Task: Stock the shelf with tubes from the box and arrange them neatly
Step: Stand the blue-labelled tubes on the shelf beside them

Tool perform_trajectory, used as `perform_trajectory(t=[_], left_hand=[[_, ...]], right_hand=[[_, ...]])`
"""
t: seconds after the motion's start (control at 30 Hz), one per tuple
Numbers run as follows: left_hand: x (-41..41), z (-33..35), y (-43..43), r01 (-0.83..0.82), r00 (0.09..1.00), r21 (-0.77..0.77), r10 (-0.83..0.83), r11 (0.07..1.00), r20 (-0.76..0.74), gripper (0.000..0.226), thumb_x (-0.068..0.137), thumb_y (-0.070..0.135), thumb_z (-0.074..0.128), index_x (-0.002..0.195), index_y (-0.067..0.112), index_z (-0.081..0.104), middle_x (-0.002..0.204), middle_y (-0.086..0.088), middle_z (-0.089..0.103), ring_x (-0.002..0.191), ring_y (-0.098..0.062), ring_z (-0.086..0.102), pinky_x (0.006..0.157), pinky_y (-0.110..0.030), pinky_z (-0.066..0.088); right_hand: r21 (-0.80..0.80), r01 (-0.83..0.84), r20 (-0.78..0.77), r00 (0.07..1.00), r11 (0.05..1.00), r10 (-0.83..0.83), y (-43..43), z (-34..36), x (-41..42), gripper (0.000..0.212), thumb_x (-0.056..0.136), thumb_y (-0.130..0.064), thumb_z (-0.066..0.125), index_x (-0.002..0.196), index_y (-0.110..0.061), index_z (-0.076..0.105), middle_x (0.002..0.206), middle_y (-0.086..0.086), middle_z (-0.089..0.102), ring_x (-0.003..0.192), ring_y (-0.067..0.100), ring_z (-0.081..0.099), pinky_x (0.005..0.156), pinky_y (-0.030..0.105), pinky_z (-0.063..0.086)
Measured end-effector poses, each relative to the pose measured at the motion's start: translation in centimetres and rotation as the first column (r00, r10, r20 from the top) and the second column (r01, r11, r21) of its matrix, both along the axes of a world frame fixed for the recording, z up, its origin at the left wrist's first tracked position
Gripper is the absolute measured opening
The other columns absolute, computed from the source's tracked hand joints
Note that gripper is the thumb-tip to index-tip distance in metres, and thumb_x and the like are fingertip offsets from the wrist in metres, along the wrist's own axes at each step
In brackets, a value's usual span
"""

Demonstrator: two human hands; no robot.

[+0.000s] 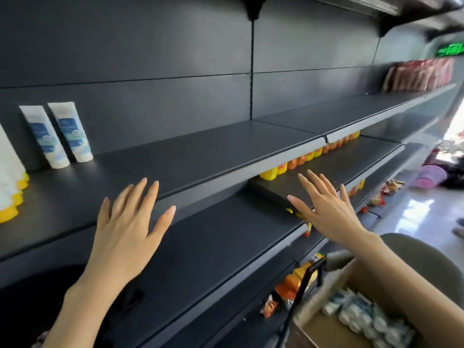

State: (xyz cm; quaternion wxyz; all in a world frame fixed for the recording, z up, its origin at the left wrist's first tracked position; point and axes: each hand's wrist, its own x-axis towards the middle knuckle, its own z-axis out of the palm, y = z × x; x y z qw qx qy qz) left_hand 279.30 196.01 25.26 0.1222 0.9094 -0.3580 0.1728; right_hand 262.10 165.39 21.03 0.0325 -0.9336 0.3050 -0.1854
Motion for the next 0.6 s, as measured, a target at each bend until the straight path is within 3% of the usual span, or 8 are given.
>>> perform_trajectory(t=[0.07,0.23,0.4,0.6], left_hand=[[-0.9,-0.5,-2.4,0.068,0.997,0.04,-0.069,0.997,0.026,0.087,0.081,0.067,0.0,0.15,0.019,0.021,0.157,-0.003,0.022,0.145,-0.021,0.019,0.117,-0.05,0.014],[-4.8,-2.2,-9.8,0.285,0.95,0.122,-0.297,0.951,0.095,0.069,0.093,0.053,0.019,0.143,0.008,0.035,0.146,-0.014,0.042,0.135,-0.031,0.04,0.109,-0.055,0.027],[-7.7,-5.2,-18.5,0.425,0.902,0.176,-0.432,0.888,0.005,0.068,0.093,0.054,0.016,0.145,0.012,0.022,0.151,-0.011,0.036,0.139,-0.028,0.033,0.112,-0.048,0.019],[-9.3,-10.5,-27.4,0.471,0.882,0.231,-0.452,0.851,-0.132,0.075,0.086,0.062,0.003,0.146,0.018,0.008,0.157,-0.007,0.021,0.145,-0.023,0.018,0.116,-0.045,0.009]], right_hand=[[0.026,0.067,-0.023,0.998,0.997,-0.067,-1.8,-1.1,-2.2,0.086,0.077,-0.076,0.004,0.151,-0.032,0.004,0.161,-0.007,0.001,0.148,0.017,-0.003,0.116,0.052,0.001],[0.104,0.172,-0.047,0.985,0.98,-0.168,-6.7,-3.9,-7.6,0.081,0.08,-0.073,0.011,0.152,-0.034,0.004,0.161,-0.006,0.001,0.148,0.017,-0.003,0.116,0.053,0.003],[0.157,0.272,-0.107,0.96,0.949,-0.257,-11.9,-6.8,-13.2,0.081,0.081,-0.07,0.014,0.152,-0.032,0.005,0.161,-0.005,0.002,0.148,0.018,-0.002,0.117,0.053,0.004],[0.232,0.387,-0.181,0.919,0.892,-0.351,-17.3,-11.9,-18.8,0.071,0.091,-0.065,0.023,0.151,-0.031,0.01,0.161,-0.004,0.006,0.148,0.019,0.001,0.118,0.052,0.003]])
